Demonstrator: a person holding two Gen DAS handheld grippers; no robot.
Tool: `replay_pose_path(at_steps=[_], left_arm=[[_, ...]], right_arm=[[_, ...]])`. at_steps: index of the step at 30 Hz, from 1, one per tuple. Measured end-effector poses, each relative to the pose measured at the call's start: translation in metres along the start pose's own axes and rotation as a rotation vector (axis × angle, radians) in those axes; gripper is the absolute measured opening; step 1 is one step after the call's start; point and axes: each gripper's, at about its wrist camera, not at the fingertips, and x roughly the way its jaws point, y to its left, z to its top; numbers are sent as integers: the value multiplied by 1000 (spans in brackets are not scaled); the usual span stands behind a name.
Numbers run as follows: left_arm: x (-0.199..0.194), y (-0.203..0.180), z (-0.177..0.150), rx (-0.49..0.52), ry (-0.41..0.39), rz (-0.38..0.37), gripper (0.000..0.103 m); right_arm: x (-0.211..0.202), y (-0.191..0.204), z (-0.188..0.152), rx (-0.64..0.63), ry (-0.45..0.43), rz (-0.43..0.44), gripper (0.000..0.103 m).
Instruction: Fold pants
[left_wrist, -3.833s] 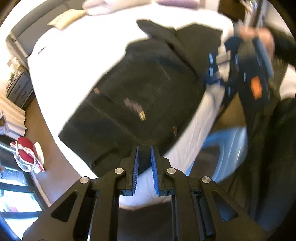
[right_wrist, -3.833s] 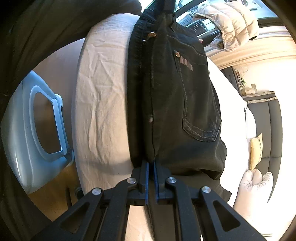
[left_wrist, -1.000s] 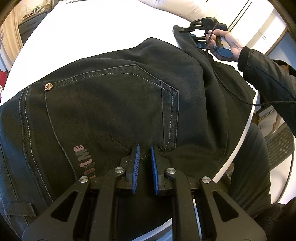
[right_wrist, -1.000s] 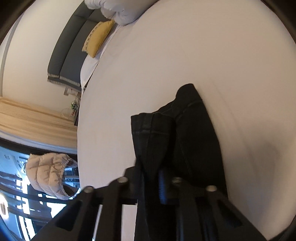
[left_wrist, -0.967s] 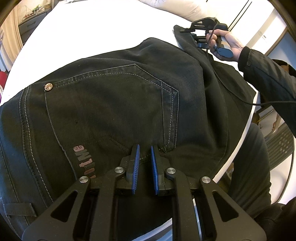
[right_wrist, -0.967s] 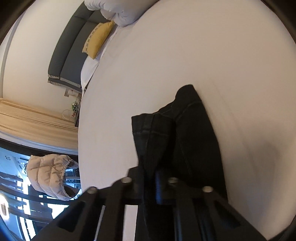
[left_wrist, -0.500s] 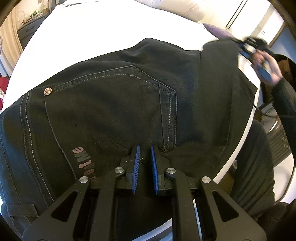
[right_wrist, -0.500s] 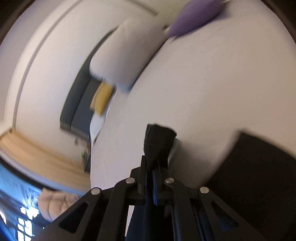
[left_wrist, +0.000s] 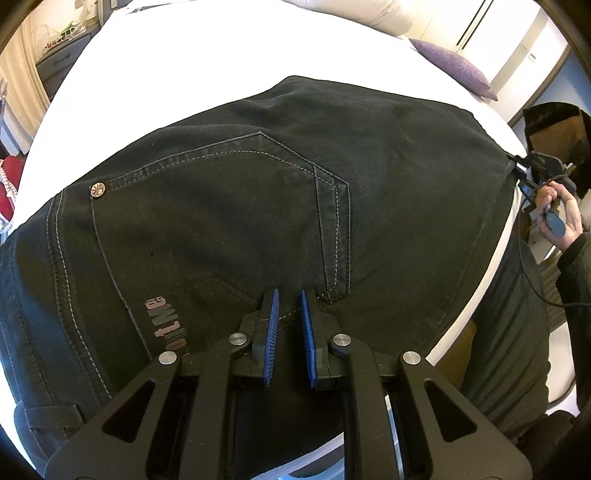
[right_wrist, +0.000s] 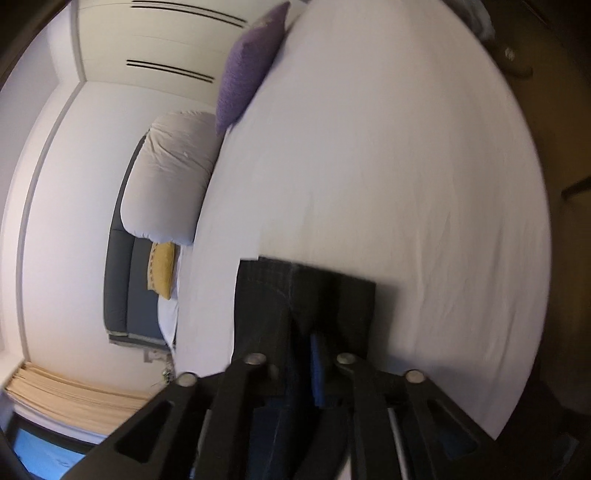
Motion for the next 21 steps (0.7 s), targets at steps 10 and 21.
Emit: replay_pose_path(at_steps=[10,21], left_arm=[[1,-11,3,23,22,38,12],[-3,-13,3,47,48,43,12]], right_arm=[[0,-3,-2,-22,18,-35,4],[-19,-13,-3,24,-2,-88,3]])
